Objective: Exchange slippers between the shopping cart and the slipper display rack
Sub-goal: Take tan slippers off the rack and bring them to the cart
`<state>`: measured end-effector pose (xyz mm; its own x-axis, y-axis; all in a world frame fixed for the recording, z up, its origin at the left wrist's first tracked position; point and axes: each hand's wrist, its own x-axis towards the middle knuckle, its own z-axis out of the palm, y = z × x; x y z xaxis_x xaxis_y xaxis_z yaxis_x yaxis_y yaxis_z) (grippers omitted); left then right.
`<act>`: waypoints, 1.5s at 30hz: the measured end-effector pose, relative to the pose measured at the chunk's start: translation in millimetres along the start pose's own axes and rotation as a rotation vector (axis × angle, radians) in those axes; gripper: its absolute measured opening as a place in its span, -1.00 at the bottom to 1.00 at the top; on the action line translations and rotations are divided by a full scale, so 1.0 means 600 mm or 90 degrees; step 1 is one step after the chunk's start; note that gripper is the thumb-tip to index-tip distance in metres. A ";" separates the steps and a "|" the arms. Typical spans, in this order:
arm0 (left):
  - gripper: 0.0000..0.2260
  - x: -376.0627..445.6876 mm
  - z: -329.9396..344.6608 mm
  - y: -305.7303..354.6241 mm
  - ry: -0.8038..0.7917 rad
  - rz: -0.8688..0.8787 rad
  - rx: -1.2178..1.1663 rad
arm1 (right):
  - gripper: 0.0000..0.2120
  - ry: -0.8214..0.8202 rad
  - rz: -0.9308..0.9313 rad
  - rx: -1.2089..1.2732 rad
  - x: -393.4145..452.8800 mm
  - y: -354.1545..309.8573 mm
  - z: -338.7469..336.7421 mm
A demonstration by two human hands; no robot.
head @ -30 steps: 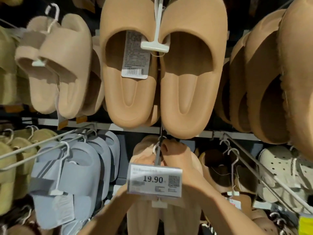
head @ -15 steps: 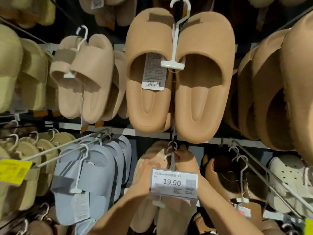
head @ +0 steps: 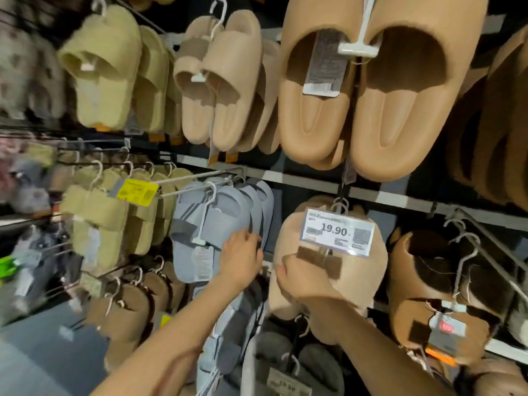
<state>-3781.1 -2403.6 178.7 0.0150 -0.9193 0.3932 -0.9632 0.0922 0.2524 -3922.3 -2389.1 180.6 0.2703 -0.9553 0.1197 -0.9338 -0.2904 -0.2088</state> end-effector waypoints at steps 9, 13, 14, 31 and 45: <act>-0.78 -0.302 -0.181 -0.197 0.120 -0.313 0.074 | -0.66 0.019 -0.378 0.088 -0.071 -0.313 0.031; -0.80 -0.460 -0.255 -0.266 0.147 -0.490 0.128 | -0.59 -0.039 -0.519 0.136 -0.131 -0.461 0.057; -0.80 -0.499 -0.266 -0.281 0.149 -0.530 0.131 | -0.58 -0.050 -0.562 0.140 -0.148 -0.494 0.069; -0.81 -0.955 -0.369 -0.507 0.253 -0.971 0.223 | -0.78 -0.209 -0.982 0.153 -0.461 -0.986 0.248; -0.80 -1.156 -0.343 -0.651 0.310 -1.276 0.116 | -0.74 -0.371 -1.169 0.044 -0.637 -1.229 0.421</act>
<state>-3359.9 -1723.4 -10.4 0.8709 0.4819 -0.0967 0.4659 -0.7467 0.4747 -3278.0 -1823.9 43.9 0.8082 0.5831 -0.0825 0.5480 -0.7959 -0.2576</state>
